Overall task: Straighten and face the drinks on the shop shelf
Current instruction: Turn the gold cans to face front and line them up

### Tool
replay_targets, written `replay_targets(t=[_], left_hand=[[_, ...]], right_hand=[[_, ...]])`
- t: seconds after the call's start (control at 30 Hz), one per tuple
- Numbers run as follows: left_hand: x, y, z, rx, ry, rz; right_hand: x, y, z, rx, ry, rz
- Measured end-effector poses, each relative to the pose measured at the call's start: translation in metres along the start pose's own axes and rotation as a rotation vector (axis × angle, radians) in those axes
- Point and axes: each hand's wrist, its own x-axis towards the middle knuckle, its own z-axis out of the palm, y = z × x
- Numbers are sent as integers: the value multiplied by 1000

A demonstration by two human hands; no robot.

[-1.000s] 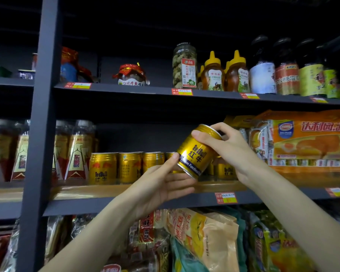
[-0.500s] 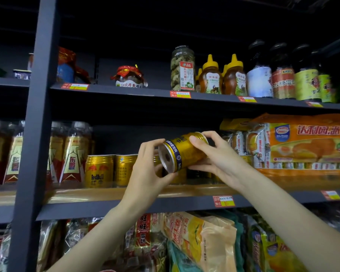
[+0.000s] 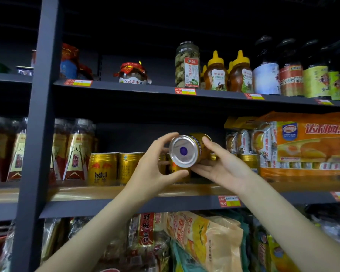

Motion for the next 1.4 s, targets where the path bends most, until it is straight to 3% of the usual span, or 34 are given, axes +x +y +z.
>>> replay_targets(t=[0.07, 0.17, 0.23, 0.37, 0.47, 0.67, 0.8, 0.97, 1.23, 1.4], left_hand=[[-1, -7, -7, 137, -21, 2], [-1, -14, -16, 262, 68, -25], [0, -18, -19, 288, 74, -57], [5, -26, -21, 396, 72, -77], [7, -35, -21, 488, 21, -83], [17, -50, -26, 700, -87, -114], [26, -58, -31, 800, -198, -183], [36, -63, -34, 818, -216, -179], [36, -74, -24, 662, 24, -147], [32, -79, -22, 652, 66, -119]], right_hand=[[3, -6, -3, 41, 18, 6], [7, -13, -7, -105, -17, -97], [7, -15, -9, -333, -18, -250], [7, -8, -19, -1084, 29, -786], [6, -1, -21, -1181, 3, -916], [11, -5, -26, -1137, -7, -839], [17, -16, -20, -928, 75, -554], [28, -12, -12, -987, 68, -322], [41, 10, 4, -1283, 142, -395], [52, 21, 11, -1433, 234, -434]])
